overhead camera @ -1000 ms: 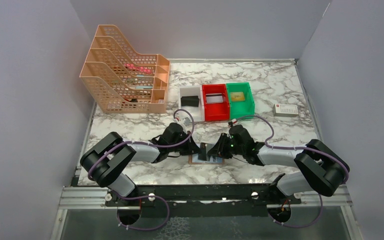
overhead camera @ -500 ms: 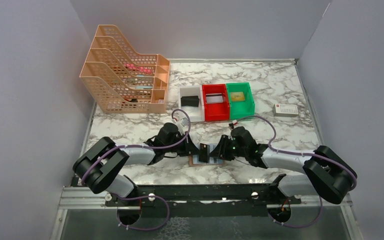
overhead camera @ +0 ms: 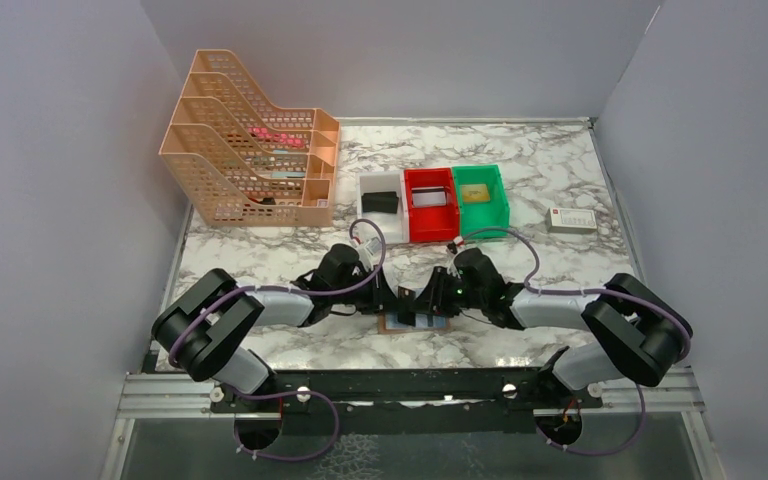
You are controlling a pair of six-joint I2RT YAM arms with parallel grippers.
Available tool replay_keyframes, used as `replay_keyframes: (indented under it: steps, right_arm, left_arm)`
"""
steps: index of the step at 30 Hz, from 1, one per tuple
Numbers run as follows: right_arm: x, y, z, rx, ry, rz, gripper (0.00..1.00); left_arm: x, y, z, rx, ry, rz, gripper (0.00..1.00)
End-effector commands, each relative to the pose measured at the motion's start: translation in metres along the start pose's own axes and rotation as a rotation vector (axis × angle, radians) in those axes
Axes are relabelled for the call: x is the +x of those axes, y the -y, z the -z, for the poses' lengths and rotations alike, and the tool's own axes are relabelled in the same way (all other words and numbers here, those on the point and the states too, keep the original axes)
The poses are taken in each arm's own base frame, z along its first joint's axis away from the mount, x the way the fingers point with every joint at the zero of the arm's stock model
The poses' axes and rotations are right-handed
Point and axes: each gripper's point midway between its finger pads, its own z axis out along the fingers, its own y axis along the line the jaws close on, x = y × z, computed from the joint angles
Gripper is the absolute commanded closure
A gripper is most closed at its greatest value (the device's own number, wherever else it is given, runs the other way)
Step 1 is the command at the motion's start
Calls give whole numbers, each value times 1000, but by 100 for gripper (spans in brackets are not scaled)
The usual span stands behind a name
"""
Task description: Take the credit cards out of the card holder
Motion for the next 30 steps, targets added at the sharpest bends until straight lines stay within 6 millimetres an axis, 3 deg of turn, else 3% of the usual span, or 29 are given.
replay_keyframes:
  steps: [1, 3, 9, 12, 15, 17, 24, 30]
  right_arm:
    - [27, 33, 0, 91, -71, -44, 67]
    - [29, 36, 0, 101, -70, -49, 68]
    - [25, 38, 2, 131, -58, -44, 68]
    - [16, 31, 6, 125, -36, -13, 68]
    - [5, 20, 14, 115, -1, 35, 67]
    - [-4, 13, 21, 116, 27, 62, 65]
    - [-32, -24, 45, 13, 151, 125, 55]
    - [-55, -36, 68, -74, 352, 136, 30]
  left_arm:
    - [3, 12, -2, 53, -47, -25, 84]
    - [3, 11, -3, 50, -47, -23, 80]
    - [0, 6, -1, 23, -15, -17, 99]
    - [-5, -4, 5, -63, 18, -27, 100]
    - [-22, -19, 20, -229, 78, -80, 100]
    - [-37, -19, 34, -295, 141, -120, 100]
    - [-68, 23, 65, -216, 318, -189, 100]
    - [-76, 52, 75, -97, 380, -222, 100]
